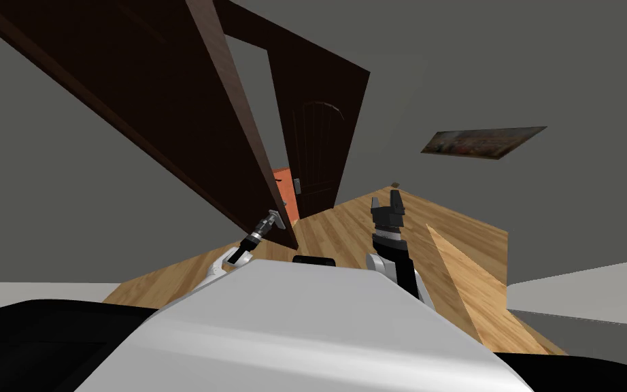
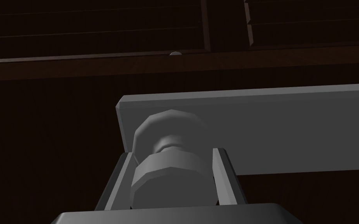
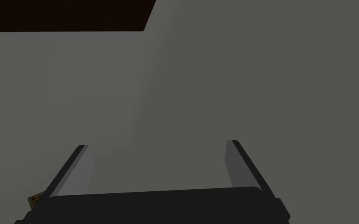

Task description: Pull the door open

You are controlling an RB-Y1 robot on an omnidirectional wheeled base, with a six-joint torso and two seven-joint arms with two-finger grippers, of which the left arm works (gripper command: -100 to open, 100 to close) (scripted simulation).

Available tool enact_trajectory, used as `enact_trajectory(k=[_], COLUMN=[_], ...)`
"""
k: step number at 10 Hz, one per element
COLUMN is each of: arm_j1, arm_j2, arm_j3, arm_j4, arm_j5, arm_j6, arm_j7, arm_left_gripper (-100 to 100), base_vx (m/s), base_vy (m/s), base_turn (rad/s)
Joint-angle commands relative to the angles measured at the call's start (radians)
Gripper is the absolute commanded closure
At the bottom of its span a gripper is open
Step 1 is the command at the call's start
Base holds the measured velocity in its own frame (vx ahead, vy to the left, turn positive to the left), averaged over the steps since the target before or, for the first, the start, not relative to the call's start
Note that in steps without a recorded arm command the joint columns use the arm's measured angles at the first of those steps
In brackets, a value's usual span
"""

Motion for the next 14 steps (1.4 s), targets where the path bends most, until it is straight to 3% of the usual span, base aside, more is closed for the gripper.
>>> enact_trajectory(k=[1, 8, 9, 10, 11, 14], arm_j1=[0.003, 0.018, 0.019, 0.017, 0.019, 0.018], arm_j2=[0.013, 0.070, 0.075, 0.069, 0.078, 0.093], arm_j3=[-0.005, -0.026, -0.028, -0.030, -0.037, -0.042], arm_j4=[0.006, 0.032, 0.034, 0.036, 0.046, 0.060], arm_j5=[-0.001, -0.006, -0.006, -0.008, -0.010, -0.013], arm_j6=[-0.020, -0.105, -0.114, -0.107, -0.126, -0.152], arm_j7=[0.009, 0.051, 0.055, 0.050, 0.058, 0.070], arm_left_gripper=[100, 100, 100, 100, 100, 100], base_vx=[-0.128, -0.216, -0.193, -0.083, -0.150, -0.185], base_vy=[0.089, 0.112, 0.124, 0.052, 0.076, 0.098], base_turn=[-0.149, -0.139, -0.096, -0.026, -0.139, -0.137])
